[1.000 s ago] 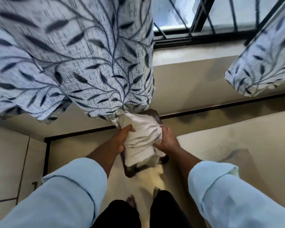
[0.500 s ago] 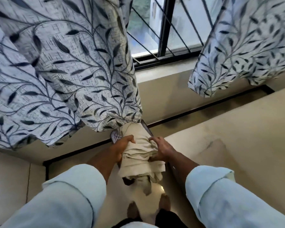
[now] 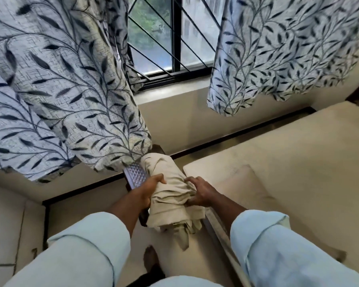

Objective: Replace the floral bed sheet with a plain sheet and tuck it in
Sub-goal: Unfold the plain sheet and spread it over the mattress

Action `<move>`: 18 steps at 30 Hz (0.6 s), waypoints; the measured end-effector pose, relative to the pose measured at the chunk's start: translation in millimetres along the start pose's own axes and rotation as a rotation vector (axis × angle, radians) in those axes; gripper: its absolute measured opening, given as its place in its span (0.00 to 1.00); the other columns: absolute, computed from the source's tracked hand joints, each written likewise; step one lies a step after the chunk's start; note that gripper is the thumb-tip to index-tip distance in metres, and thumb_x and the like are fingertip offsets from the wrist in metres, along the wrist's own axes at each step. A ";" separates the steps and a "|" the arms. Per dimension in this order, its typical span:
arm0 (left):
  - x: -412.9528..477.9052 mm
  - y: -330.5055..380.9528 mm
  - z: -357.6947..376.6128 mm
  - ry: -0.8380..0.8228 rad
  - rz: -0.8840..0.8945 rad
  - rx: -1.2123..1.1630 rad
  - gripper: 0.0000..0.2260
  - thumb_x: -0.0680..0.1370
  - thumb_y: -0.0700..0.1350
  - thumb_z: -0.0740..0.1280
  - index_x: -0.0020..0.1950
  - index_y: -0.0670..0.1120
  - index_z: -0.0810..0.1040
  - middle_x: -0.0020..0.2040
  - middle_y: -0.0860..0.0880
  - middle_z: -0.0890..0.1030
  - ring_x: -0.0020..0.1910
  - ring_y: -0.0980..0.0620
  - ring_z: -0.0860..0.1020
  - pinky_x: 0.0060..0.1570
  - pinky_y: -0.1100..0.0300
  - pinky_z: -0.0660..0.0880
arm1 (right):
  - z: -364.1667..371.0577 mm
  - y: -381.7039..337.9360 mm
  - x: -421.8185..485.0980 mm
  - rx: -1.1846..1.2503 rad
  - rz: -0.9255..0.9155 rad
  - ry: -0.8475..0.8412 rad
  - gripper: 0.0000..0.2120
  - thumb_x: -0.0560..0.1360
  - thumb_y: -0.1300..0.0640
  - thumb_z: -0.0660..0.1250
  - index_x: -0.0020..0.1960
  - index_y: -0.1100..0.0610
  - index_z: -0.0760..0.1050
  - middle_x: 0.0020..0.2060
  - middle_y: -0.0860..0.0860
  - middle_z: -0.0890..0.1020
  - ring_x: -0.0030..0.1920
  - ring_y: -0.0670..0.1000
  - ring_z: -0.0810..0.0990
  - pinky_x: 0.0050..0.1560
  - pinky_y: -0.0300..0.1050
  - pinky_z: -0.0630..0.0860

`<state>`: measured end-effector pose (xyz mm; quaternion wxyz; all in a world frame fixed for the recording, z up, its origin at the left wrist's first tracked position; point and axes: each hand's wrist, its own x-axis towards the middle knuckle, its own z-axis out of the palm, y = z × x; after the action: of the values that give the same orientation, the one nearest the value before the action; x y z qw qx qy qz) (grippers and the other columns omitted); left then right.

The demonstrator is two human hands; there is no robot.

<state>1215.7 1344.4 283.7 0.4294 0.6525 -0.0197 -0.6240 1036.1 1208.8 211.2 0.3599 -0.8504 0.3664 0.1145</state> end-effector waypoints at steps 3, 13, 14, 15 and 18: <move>-9.3 -30.5 28.4 0.042 0.026 -0.059 0.34 0.59 0.44 0.69 0.67 0.42 0.75 0.57 0.36 0.83 0.59 0.34 0.81 0.64 0.38 0.74 | 4.6 29.6 -36.0 0.048 0.001 0.000 0.44 0.64 0.43 0.79 0.76 0.40 0.63 0.69 0.52 0.69 0.68 0.58 0.72 0.67 0.51 0.74; -80.6 -110.7 122.5 0.042 0.006 -0.047 0.22 0.70 0.42 0.63 0.64 0.39 0.78 0.55 0.35 0.83 0.49 0.38 0.82 0.56 0.46 0.79 | 21.3 102.7 -152.3 0.097 -0.055 0.065 0.37 0.67 0.42 0.78 0.73 0.41 0.70 0.64 0.51 0.74 0.65 0.55 0.76 0.65 0.45 0.73; -88.4 -117.7 130.8 0.037 0.006 -0.047 0.20 0.71 0.42 0.63 0.62 0.39 0.78 0.52 0.36 0.83 0.45 0.39 0.82 0.51 0.48 0.81 | 23.7 108.5 -164.2 0.104 -0.052 0.084 0.35 0.67 0.42 0.78 0.72 0.41 0.72 0.64 0.51 0.75 0.64 0.54 0.76 0.64 0.45 0.73; -93.8 -122.4 136.8 0.033 0.006 -0.054 0.19 0.72 0.42 0.63 0.62 0.38 0.79 0.49 0.36 0.83 0.42 0.40 0.82 0.45 0.51 0.82 | 26.1 113.0 -172.4 0.115 -0.047 0.105 0.32 0.67 0.42 0.77 0.70 0.41 0.74 0.63 0.50 0.75 0.63 0.54 0.77 0.63 0.44 0.74; -107.6 -143.4 149.8 0.025 0.020 -0.064 0.24 0.69 0.42 0.65 0.64 0.37 0.78 0.52 0.36 0.81 0.46 0.39 0.81 0.53 0.47 0.80 | 33.4 124.9 -203.6 0.137 -0.040 0.168 0.24 0.67 0.45 0.76 0.62 0.43 0.79 0.59 0.50 0.77 0.58 0.55 0.79 0.58 0.45 0.75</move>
<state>994.3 1415.0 307.7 0.4566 0.6461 -0.0009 -0.6116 806.6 1283.2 214.7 0.3875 -0.8375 0.3851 0.0101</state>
